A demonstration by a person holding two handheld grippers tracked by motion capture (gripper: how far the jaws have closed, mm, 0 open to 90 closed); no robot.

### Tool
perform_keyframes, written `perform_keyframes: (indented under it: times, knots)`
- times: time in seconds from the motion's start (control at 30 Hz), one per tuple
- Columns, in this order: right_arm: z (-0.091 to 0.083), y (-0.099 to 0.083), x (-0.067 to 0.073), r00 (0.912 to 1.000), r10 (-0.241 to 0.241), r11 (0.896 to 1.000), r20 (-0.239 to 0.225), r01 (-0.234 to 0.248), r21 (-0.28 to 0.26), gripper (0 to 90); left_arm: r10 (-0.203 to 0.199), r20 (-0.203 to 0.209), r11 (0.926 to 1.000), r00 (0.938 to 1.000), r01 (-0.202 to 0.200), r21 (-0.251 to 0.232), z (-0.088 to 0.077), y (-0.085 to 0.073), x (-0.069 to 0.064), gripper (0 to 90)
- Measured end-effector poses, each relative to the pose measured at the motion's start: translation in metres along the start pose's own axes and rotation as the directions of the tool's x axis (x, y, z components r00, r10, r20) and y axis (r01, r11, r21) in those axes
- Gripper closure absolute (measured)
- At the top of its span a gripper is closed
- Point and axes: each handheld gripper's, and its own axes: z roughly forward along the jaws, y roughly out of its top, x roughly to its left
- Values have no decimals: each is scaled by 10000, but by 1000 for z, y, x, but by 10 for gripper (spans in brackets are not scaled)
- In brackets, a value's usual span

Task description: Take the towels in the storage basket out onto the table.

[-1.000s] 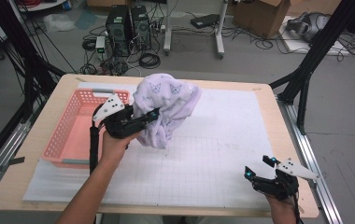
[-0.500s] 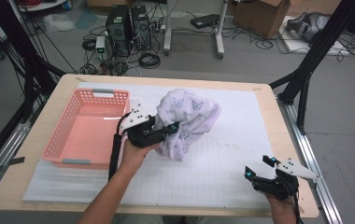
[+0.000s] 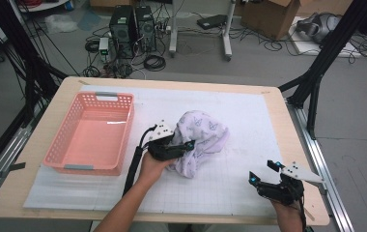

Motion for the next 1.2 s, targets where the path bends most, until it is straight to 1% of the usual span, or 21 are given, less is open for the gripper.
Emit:
perform_keyframes:
  times: [0.07,0.17,0.2,0.23,0.27,0.3,0.33,0.4,0.43,0.57,0.63,0.7,0.8,0.9,0.93,0.97,1.0,1.07,1.1,1.13,1.2]
  knots:
    - [1,0,0,10000,-39,10000,-18,39,-6,151,-31,-259,9992,9997,41,394,5,-4,2,518]
    - [2,0,0,10000,-33,10000,-42,33,48,151,-161,-502,9983,9986,188,545,10,-8,6,498]
    - [2,0,0,10000,-42,10000,-49,42,39,151,-287,-535,9979,9982,318,567,11,-9,7,467]
    - [2,0,1,10000,-36,10000,-54,36,50,151,-327,-608,9977,9976,362,571,11,-8,8,408]
    - [2,0,0,10000,-55,10000,-44,55,49,151,-349,-801,9981,9962,389,485,9,-8,8,334]
    - [2,0,0,10000,-62,10000,-34,62,32,150,-251,-976,9990,9949,286,345,6,-6,9,283]
    - [2,0,0,10000,-49,10000,-25,49,7,150,-284,-1131,9994,9932,304,156,1,-3,10,247]
    - [2,0,0,10000,-27,10000,-5,27,3,150,-339,-1686,9994,9851,337,-40,-9,2,11,213]
    - [2,0,0,10000,16,10000,-8,-16,28,150,-385,-1751,9993,9838,376,-85,-14,3,12,198]
    - [6,0,2,9998,-185,9998,-42,185,38,150,-369,-1406,9993,9894,351,-153,-35,-1,11,189]
    - [9,2,3,9994,96,9997,-327,-89,212,152,-285,-1243,9992,9918,250,-298,-45,-8,7,189]
    - [12,3,5,9984,311,9994,-479,-302,187,151,-175,-1010,9989,9947,130,-451,-54,-16,3,186]
    - [17,5,8,9978,199,9998,-626,-195,76,151,-43,-914,9985,9958,-7,-544,-65,-26,-2,185]
    - [23,7,10,9975,461,9989,-535,-456,109,150,-19,-876,9968,9962,-51,-792,-74,-33,-3,186]
    - [24,8,10,9956,605,9982,-714,-601,73,149,7,-861,9962,9963,-83,-872,-75,-35,-3,184]
    - [24,9,10,9935,676,9977,-916,-677,16,150,1,-908,9968,9959,-74,-799,-76,-36,-2,186]
    - [25,11,10,9937,592,9982,-947,-599,-46,150,29,-957,9969,9954,-103,-778,-77,-36,-2,186]
    - [28,17,11,9973,200,9997,-709,-207,-92,152,-129,-1018,9949,9947,26,-1004,-80,-38,-2,188]
    - [31,20,12,9980,15,10000,-626,-15,-7,162,-236,-965,9942,9951,133,-1066,-82,-39,-2,188]
    - [33,23,13,9984,-19,9999,-565,28,147,181,-313,-889,9940,9955,217,-1071,-84,-41,-3,194]
    - [39,26,13,9976,-71,9994,-682,93,323,196,-316,-887,9943,9956,222,-1047,-87,-46,-6,203]
